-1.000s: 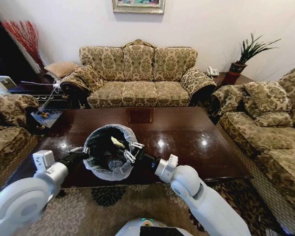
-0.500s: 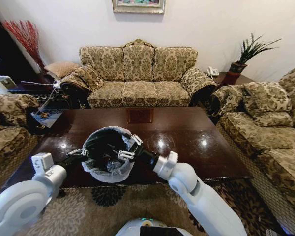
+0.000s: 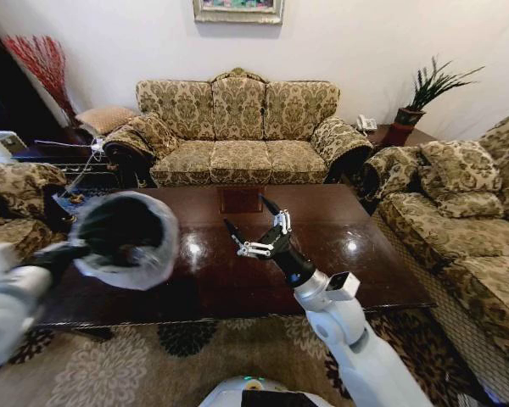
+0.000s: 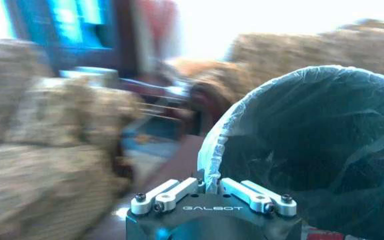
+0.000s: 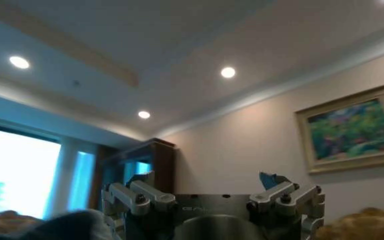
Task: Move to the front of the table and place the trash on the table into the trash bin.
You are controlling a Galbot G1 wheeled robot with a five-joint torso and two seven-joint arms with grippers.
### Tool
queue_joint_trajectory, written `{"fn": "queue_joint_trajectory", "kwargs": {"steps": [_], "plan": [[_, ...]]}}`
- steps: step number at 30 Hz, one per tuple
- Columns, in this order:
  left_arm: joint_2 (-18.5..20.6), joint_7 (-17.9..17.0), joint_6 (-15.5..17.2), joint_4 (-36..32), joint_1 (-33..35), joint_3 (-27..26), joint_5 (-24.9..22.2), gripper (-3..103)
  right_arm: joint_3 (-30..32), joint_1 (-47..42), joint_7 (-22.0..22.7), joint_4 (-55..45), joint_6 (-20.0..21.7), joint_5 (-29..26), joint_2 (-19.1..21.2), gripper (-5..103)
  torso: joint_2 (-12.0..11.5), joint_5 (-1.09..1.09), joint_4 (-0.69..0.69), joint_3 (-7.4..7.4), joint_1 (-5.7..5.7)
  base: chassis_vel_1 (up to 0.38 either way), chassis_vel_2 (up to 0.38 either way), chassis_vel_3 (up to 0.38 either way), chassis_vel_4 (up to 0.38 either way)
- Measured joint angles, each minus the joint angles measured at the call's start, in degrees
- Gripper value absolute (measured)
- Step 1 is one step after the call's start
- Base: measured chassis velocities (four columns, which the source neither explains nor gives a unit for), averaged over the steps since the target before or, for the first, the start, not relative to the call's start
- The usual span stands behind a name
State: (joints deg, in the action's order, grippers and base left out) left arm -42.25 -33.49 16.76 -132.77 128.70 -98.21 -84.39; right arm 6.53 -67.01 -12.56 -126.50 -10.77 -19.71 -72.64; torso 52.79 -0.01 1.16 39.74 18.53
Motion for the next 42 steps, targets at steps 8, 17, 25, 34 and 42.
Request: {"fn": "queue_joint_trajectory", "kwargs": {"steps": [8, 17, 25, 34, 42], "plan": [[-8.94, -2.09, -6.57, 13.90, -0.98, -2.98, 3.66, 0, 2.36, -0.69, 4.07, 4.57, -1.86, 2.53, -1.86, 100, 0.01, -0.02, 0.01, -0.01, 0.00, 0.000, 0.000, 0.000, 0.000], [-13.35, -7.61, -12.56, 28.67, -5.57, -0.65, 5.14, 0, 1.89, -1.11, 2.91, 6.59, -3.30, 2.75, -2.24, 100, 0.01, 0.02, 0.01, -0.01, 0.00, 0.002, -0.005, -0.006, 0.004], [-15.97, -9.42, -15.28, 39.04, -10.72, 5.60, 5.08, 0, 1.99, -1.18, 2.08, 6.63, -3.71, 2.83, -1.60, 100, 0.00, 0.02, 0.00, 0.01, 0.03, 0.115, -0.098, -0.119, 0.119], [-23.40, -10.53, -14.58, 45.66, -21.02, 13.47, 4.07, 0, 2.46, -1.26, 2.50, 6.60, -4.55, 2.78, -1.30, 100, 0.03, 0.07, 0.02, -0.03, -0.09, 0.182, -0.177, -0.179, 0.188], [-28.38, -8.11, -12.26, 57.12, -28.95, 19.67, 2.18, 0, 2.98, -2.51, 2.09, 5.22, -4.85, 2.01, 0.17, 100, -0.02, -0.01, 0.00, 0.02, 0.05, -0.001, 0.008, -0.006, -0.009]]}}
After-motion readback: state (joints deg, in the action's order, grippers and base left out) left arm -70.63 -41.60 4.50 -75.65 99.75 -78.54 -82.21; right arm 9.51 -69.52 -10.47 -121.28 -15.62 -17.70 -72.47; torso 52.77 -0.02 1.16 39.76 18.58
